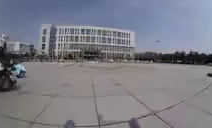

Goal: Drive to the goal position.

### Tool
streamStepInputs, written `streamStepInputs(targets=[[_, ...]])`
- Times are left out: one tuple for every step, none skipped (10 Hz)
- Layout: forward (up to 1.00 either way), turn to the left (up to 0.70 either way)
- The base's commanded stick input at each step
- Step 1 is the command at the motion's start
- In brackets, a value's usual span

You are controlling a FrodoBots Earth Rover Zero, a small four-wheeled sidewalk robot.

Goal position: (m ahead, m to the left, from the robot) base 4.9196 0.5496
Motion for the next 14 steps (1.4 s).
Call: streamStepInputs(targets=[[1.0, 0.0], [1.0, 0.0], [1.0, 0.0], [1.0, 0.0], [1.0, 0.0], [1.0, 0.0], [1.0, -0.15], [1.0, -0.27], [1.0, -0.27], [1.0, -0.27], [1.0, -0.27], [1.0, -0.27], [1.0, -0.2], [1.0, -0.07]])
